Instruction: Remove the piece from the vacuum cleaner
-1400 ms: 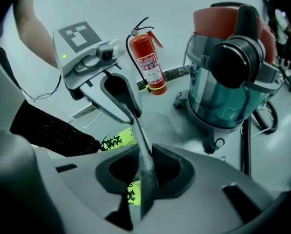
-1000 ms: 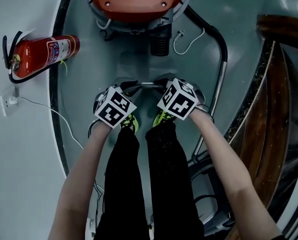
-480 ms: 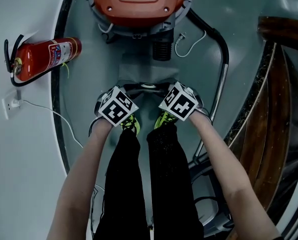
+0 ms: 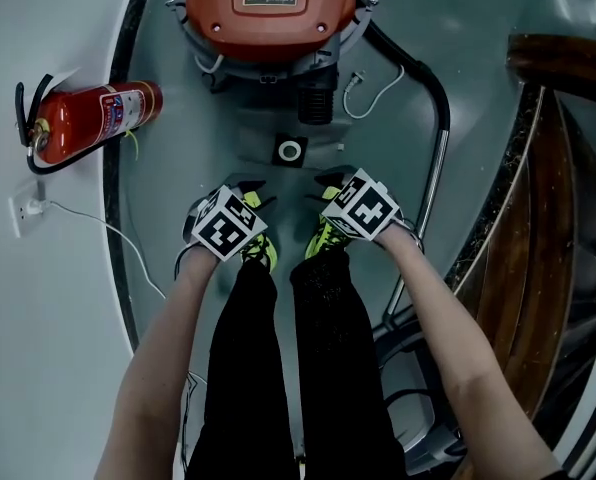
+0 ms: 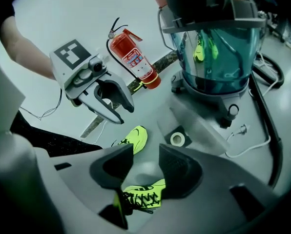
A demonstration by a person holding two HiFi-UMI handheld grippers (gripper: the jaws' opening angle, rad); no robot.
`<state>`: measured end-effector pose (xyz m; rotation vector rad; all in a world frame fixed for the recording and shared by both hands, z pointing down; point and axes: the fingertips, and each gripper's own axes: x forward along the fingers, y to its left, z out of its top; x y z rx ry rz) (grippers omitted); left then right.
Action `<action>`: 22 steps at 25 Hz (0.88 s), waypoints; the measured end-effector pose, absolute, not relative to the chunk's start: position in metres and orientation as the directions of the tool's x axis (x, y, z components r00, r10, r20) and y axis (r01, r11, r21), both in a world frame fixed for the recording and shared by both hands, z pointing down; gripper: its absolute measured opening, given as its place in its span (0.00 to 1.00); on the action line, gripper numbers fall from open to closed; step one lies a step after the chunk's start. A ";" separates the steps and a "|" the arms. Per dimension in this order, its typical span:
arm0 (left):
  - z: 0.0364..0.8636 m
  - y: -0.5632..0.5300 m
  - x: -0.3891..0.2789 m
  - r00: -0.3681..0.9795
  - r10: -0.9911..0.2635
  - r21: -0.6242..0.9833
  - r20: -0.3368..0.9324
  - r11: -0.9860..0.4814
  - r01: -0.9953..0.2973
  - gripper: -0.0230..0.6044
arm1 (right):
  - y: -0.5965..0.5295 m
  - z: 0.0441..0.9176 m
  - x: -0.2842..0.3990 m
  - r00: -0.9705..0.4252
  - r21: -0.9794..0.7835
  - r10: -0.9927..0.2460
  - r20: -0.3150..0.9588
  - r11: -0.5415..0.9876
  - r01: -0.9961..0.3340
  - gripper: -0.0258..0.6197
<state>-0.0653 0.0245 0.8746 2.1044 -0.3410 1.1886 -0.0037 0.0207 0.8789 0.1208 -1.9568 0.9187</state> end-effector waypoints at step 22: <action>0.759 0.000 -0.051 0.662 -0.035 0.525 0.748 -0.579 -0.624 0.05 | -0.021 0.764 -0.001 -0.620 -0.512 -0.007 0.784 0.558 -0.653 0.08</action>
